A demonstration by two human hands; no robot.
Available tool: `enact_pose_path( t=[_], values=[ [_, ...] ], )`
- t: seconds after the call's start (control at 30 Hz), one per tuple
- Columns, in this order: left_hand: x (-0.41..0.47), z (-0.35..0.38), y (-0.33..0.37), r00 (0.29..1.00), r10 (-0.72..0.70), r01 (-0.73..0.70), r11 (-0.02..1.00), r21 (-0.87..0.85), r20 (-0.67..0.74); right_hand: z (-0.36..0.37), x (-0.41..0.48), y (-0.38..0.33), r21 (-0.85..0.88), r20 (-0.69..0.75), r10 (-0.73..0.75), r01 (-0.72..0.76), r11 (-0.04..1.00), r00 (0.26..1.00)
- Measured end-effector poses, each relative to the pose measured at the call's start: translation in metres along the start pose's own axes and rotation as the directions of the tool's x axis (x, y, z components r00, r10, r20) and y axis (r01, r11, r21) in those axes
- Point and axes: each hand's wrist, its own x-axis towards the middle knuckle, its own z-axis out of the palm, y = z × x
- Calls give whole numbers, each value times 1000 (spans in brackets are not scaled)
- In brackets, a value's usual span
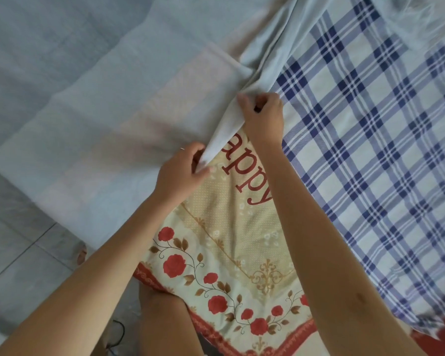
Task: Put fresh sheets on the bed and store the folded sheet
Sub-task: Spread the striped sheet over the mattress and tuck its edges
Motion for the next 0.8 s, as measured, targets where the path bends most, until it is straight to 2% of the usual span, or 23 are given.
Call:
enact_pose_path(
  t=[0.03,0.07,0.13,0.2,0.27,0.33,0.4,0.43,0.47,0.5,0.53,0.57,0.6,0.63,0.67,0.7,0.73,0.77,0.8],
  values=[
    [-2,1,3,998,51,-53,998,39,41,0,1,-7,106,25,119,-121,987,993],
    [-2,3,6,992,90,-97,992,81,87,0,1,-13,135,40,186,-190,973,982],
    [-3,10,13,977,120,-149,976,161,178,4,4,-20,105,54,212,-217,970,976],
    [-3,18,18,958,123,-181,959,217,259,5,7,-22,242,73,267,-276,930,961],
    [-2,21,19,945,115,-197,948,250,307,0,11,-16,443,88,363,-363,820,928],
    [0,18,17,929,111,-221,931,289,354,-4,8,-4,484,27,386,-350,802,922],
    [2,11,19,915,137,-265,912,311,380,-1,8,2,385,-66,357,-307,871,932],
    [3,8,20,922,169,-285,906,313,349,1,8,0,294,-122,343,-297,909,931],
    [2,4,20,937,219,-304,895,326,270,4,8,-4,150,-202,322,-296,943,925],
    [3,0,16,952,269,-304,883,356,147,8,8,-10,-85,-294,245,-280,956,924],
    [4,-3,9,960,281,-258,878,404,1,12,6,-15,-346,-323,98,-214,913,941],
    [6,-7,-2,959,244,-157,884,440,-147,18,2,-20,-530,-247,-90,-57,846,965],
    [8,-10,-15,954,151,-23,899,437,-260,27,-4,-23,-625,-65,-295,192,756,953],
    [8,-14,-29,944,30,112,908,404,-329,37,-9,-23,-633,192,-474,478,609,859],
    [6,-15,-42,930,-78,219,901,373,-358,46,-11,-16,-577,423,-591,707,409,687],
    [2,-13,-49,927,-135,273,884,381,-351,46,-7,-8,-539,556,-616,806,244,558],
    [-4,-9,-54,937,-133,270,861,430,-322,40,1,-3,-546,620,-566,817,186,543],
    [-13,-2,-56,958,-96,223,843,490,-271,29,11,6,-591,616,-502,777,216,608],
    [-23,7,-56,977,-41,149,832,535,-208,16,21,18,-655,550,-439,693,301,710]
  ],
)
